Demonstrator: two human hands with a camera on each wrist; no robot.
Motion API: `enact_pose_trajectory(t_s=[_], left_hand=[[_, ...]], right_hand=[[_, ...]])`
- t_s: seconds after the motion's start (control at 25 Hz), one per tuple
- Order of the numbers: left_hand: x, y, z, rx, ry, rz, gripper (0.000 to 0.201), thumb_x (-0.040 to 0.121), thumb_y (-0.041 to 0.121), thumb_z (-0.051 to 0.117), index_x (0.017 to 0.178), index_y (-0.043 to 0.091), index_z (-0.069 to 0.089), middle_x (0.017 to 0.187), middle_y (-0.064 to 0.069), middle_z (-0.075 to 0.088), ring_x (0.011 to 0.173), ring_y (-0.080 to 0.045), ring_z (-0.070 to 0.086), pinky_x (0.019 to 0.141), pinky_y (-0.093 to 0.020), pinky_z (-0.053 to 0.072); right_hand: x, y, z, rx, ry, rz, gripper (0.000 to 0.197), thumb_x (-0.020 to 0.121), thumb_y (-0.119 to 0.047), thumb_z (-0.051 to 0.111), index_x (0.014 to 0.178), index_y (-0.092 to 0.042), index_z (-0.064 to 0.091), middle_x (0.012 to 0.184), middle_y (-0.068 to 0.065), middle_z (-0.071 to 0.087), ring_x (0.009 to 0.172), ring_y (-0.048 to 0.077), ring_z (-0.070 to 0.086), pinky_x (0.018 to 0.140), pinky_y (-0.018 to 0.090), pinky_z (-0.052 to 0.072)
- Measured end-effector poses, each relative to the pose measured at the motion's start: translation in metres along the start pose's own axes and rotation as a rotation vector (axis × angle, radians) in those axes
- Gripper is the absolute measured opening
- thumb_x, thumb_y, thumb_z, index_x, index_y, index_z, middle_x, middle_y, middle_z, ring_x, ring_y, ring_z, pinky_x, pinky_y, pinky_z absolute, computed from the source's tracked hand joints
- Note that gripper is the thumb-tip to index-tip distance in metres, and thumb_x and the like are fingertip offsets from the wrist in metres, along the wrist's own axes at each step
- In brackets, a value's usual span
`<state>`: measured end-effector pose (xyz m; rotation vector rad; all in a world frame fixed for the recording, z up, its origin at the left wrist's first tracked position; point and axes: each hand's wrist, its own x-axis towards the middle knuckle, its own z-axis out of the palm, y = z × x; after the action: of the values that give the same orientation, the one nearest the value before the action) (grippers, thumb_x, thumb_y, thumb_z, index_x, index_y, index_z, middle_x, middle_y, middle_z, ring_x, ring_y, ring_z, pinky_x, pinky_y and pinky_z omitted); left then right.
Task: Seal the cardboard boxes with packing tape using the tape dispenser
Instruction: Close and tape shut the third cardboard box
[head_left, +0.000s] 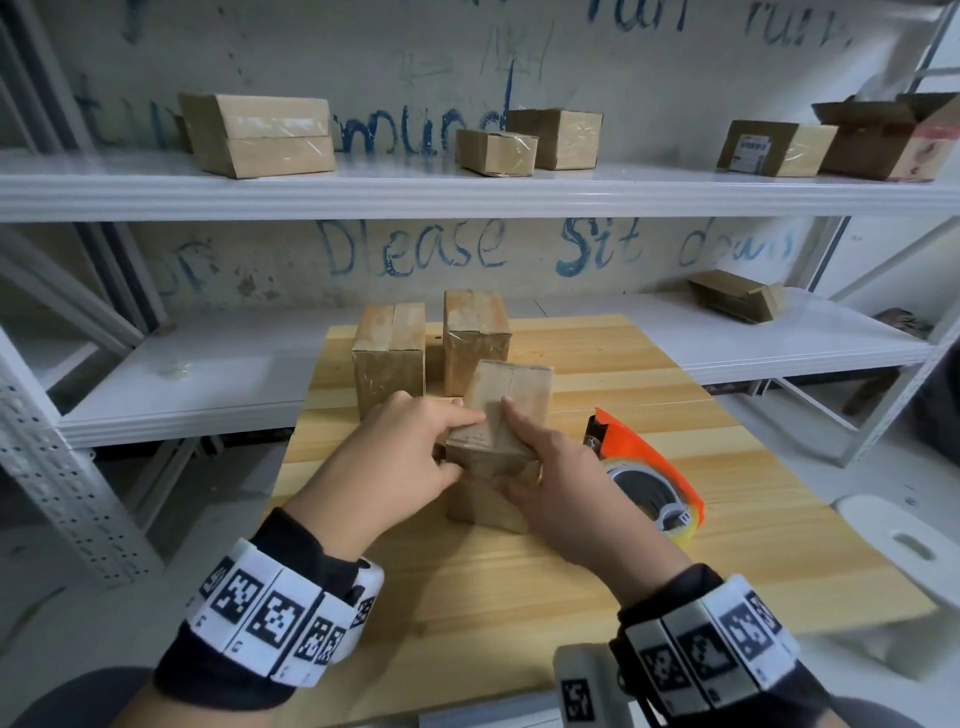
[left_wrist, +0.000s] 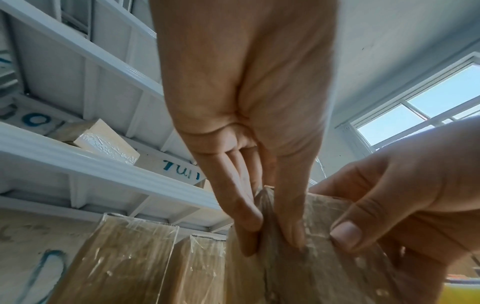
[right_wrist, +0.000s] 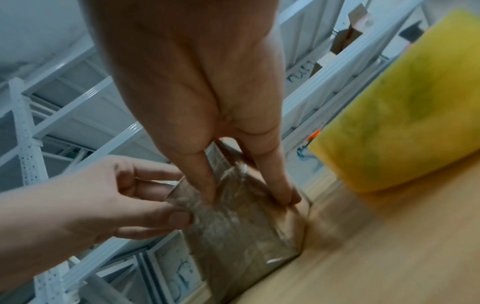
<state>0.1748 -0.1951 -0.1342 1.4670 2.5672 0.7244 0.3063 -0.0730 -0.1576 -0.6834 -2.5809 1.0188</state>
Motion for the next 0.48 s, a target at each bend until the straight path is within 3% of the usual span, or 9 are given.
enact_pose_trajectory(t_s=[0.12, 0.2, 0.28, 0.32, 0.36, 0.44, 0.48], left_hand=[[0.004, 0.001, 0.005, -0.048, -0.014, -0.001, 0.056, 0.087, 0.019, 0.077, 0.135, 0.04, 0.059, 0.133, 0.003, 0.065, 0.091, -0.005, 0.066, 0.085, -0.017, 0.048], [0.007, 0.003, 0.005, -0.087, -0.044, 0.0, 0.053, 0.089, 0.024, 0.076, 0.135, 0.042, 0.059, 0.145, 0.012, 0.054, 0.081, 0.002, 0.065, 0.09, -0.025, 0.054], [0.009, 0.002, 0.004, -0.153, -0.067, 0.012, 0.048, 0.088, 0.027, 0.076, 0.132, 0.041, 0.062, 0.147, 0.016, 0.05, 0.066, 0.013, 0.059, 0.094, -0.03, 0.055], [0.01, 0.001, 0.004, -0.188, -0.071, 0.024, 0.045, 0.087, 0.026, 0.077, 0.129, 0.039, 0.065, 0.146, 0.015, 0.052, 0.07, 0.017, 0.06, 0.098, -0.029, 0.053], [0.011, -0.001, 0.004, -0.214, -0.071, 0.035, 0.043, 0.086, 0.025, 0.079, 0.125, 0.037, 0.067, 0.143, 0.012, 0.056, 0.088, 0.016, 0.063, 0.103, -0.03, 0.051], [0.015, -0.002, 0.003, -0.212, -0.07, 0.047, 0.041, 0.084, 0.024, 0.08, 0.122, 0.034, 0.069, 0.137, 0.012, 0.061, 0.119, 0.005, 0.057, 0.108, -0.032, 0.047], [0.016, -0.001, 0.001, -0.199, -0.081, 0.042, 0.039, 0.085, 0.024, 0.08, 0.122, 0.034, 0.07, 0.136, 0.013, 0.061, 0.12, 0.003, 0.057, 0.108, -0.03, 0.047]], right_hand=[[0.007, 0.009, -0.009, -0.005, -0.01, -0.003, 0.076, 0.091, -0.014, 0.067, 0.153, -0.034, 0.028, 0.137, -0.004, 0.057, 0.095, -0.003, 0.053, 0.075, 0.002, 0.04], [0.01, 0.015, -0.018, 0.024, -0.014, 0.014, 0.074, 0.089, -0.012, 0.069, 0.151, -0.035, 0.035, 0.13, -0.005, 0.061, 0.087, -0.005, 0.056, 0.066, 0.0, 0.044], [0.013, 0.022, -0.025, 0.01, -0.024, -0.003, 0.074, 0.087, -0.015, 0.073, 0.148, -0.038, 0.039, 0.13, -0.008, 0.061, 0.092, -0.001, 0.061, 0.065, 0.001, 0.046], [0.014, 0.025, -0.027, -0.008, -0.03, -0.016, 0.074, 0.086, -0.017, 0.074, 0.147, -0.04, 0.04, 0.132, -0.009, 0.06, 0.097, 0.001, 0.063, 0.067, 0.002, 0.048], [0.015, 0.026, -0.029, -0.019, -0.035, -0.021, 0.074, 0.086, -0.02, 0.075, 0.147, -0.041, 0.04, 0.134, -0.011, 0.059, 0.098, 0.001, 0.063, 0.068, 0.003, 0.049], [0.016, 0.029, -0.03, -0.025, -0.038, -0.024, 0.074, 0.085, -0.022, 0.075, 0.146, -0.043, 0.04, 0.134, -0.013, 0.059, 0.097, 0.0, 0.064, 0.068, 0.005, 0.05], [0.017, 0.03, -0.03, -0.029, -0.035, -0.027, 0.074, 0.085, -0.022, 0.075, 0.146, -0.044, 0.04, 0.133, -0.013, 0.059, 0.097, 0.0, 0.063, 0.067, 0.005, 0.049]])
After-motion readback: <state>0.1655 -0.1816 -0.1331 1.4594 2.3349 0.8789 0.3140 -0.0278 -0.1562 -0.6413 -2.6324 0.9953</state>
